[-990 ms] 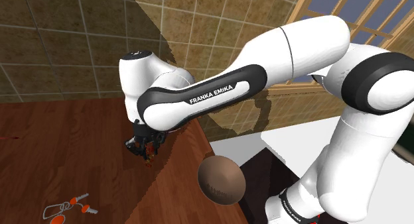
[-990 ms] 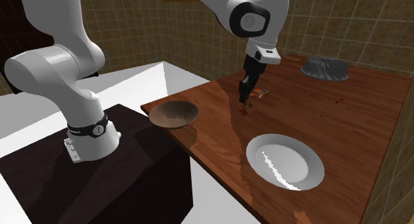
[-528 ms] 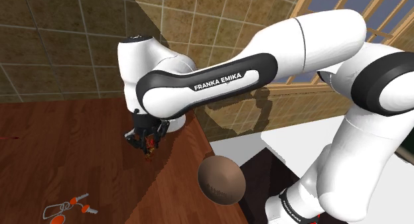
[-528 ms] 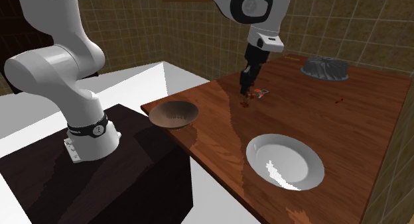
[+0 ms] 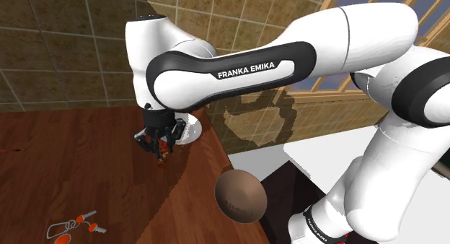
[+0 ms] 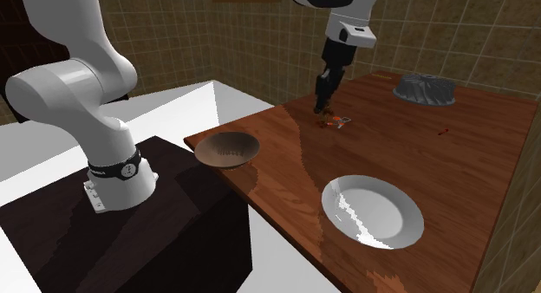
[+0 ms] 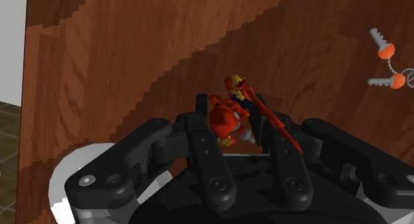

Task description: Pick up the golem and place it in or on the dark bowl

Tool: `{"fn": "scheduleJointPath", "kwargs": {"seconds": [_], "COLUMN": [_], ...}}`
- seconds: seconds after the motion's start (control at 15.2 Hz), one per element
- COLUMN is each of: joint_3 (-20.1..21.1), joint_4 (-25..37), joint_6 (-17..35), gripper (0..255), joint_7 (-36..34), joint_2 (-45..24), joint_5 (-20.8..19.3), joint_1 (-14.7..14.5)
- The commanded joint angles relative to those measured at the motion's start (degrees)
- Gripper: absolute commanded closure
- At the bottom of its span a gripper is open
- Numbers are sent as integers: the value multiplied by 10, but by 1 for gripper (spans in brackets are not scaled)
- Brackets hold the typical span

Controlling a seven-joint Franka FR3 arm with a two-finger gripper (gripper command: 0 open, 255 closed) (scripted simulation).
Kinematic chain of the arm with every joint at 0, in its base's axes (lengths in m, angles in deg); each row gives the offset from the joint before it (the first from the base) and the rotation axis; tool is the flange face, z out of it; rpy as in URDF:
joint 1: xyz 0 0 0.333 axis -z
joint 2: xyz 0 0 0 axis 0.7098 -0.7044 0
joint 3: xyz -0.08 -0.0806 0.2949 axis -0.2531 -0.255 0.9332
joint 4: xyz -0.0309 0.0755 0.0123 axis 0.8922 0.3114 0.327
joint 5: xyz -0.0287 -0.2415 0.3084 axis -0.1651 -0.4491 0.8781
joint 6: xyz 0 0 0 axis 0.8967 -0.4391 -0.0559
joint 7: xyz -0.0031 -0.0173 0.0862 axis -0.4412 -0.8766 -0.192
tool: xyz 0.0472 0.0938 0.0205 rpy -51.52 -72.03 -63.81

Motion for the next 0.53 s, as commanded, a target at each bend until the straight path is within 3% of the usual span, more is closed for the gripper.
{"fn": "scheduleJointPath", "kwargs": {"seconds": [0.0, 0.2, 0.46], "joint_3": [1, 2, 2], "joint_4": [8, 23, -99], "joint_6": [-14, -33, -4], "gripper": [255, 255, 255], "joint_7": [1, 2, 37], "joint_2": [6, 11, 114], "joint_5": [3, 6, 51], "joint_1": [1, 1, 24]}}
